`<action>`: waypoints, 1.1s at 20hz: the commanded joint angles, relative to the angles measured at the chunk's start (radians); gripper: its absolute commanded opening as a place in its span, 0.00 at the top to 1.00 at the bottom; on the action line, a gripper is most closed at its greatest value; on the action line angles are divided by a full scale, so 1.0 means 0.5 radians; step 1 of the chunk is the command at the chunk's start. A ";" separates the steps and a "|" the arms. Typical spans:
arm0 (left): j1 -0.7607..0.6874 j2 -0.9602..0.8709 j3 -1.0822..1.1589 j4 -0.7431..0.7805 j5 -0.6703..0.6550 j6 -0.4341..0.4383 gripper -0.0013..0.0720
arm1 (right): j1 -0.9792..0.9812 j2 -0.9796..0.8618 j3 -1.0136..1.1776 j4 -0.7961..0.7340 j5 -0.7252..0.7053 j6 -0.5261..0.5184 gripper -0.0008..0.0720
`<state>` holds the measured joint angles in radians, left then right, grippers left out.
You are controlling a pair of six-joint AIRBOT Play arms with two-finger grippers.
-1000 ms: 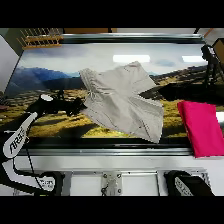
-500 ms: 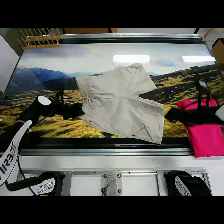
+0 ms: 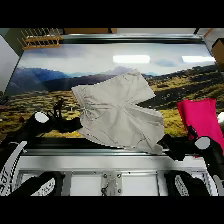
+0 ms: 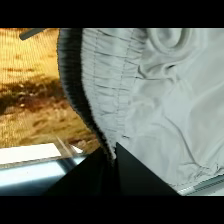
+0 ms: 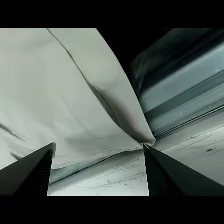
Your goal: Fold the clothes and pants, and hang the long-sleeved shirts on hangers.
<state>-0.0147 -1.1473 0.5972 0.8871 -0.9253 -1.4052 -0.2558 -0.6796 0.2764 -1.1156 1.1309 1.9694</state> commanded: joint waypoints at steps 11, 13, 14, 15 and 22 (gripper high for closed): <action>0.000 -0.056 0.043 0.006 -0.021 0.004 0.96 | -0.073 -0.291 -0.064 0.336 -0.275 -0.706 0.17; -0.001 -0.111 0.044 0.006 -0.031 0.005 0.96 | -0.070 -0.472 0.023 0.402 -0.351 -0.851 0.37; -0.001 -0.131 0.044 0.006 -0.028 0.005 0.96 | -0.070 -0.574 0.096 0.403 -0.362 -0.893 0.41; -0.002 -0.146 0.044 0.005 -0.027 0.005 0.96 | -0.070 -0.666 0.180 0.403 -0.362 -0.924 0.42; -0.310 -0.151 0.046 0.008 0.130 0.002 0.96 | 0.140 -1.344 1.266 0.208 -0.444 -1.107 0.98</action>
<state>-0.0971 -1.2198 0.6193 0.8879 -0.9089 -1.4044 -0.2256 -1.2148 0.6949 -0.9550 0.9318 1.4509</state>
